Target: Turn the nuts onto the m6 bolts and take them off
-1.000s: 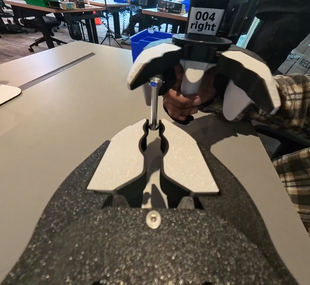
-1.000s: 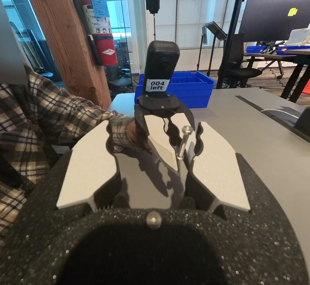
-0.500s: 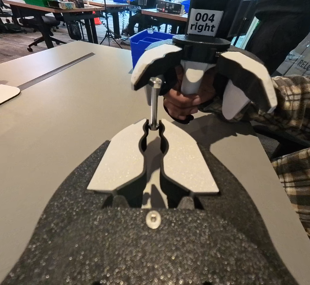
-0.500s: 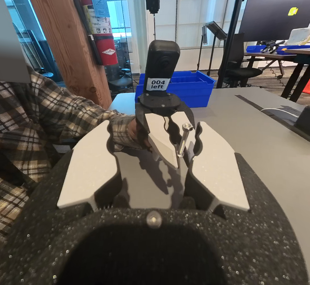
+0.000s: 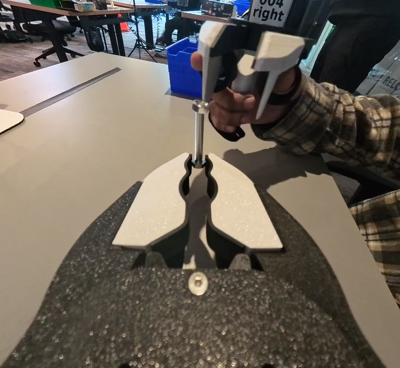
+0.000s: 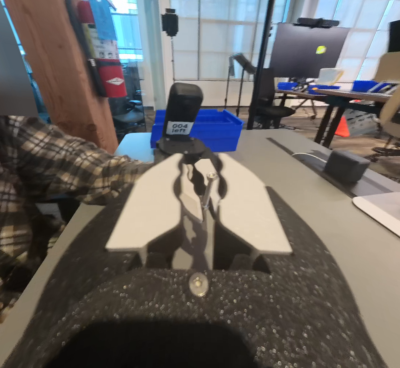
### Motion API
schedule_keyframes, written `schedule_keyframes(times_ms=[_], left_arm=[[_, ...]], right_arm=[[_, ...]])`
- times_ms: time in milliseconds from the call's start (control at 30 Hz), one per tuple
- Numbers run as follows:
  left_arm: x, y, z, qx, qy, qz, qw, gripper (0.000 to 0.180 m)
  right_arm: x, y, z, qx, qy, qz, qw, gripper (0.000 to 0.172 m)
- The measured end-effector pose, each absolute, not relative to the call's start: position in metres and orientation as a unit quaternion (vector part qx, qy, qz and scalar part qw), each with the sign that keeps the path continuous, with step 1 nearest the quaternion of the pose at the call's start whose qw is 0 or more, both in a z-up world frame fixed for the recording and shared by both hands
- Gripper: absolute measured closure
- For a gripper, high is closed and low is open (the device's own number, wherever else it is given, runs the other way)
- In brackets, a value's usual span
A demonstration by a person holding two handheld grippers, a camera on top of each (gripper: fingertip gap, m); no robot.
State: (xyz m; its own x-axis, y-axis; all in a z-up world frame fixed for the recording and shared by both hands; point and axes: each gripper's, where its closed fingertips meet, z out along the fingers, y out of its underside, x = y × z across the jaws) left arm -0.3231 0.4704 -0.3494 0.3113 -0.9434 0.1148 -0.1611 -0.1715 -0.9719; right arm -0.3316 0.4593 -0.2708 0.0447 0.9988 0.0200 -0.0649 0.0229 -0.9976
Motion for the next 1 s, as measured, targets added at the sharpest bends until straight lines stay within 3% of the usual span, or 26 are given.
schedule_keyframes(times_ms=[133,1000], left_arm=[[-0.322,0.470,-0.350,-0.650,0.426,-0.405,0.482,0.169],[-0.324,0.470,-0.350,-0.651,0.425,-0.403,0.483,0.170]], right_arm=[[-0.334,0.465,-0.274,-0.495,-0.480,0.484,0.538,0.171],[-0.345,0.475,-0.289,-0.529,-0.477,0.497,0.496,0.172]])
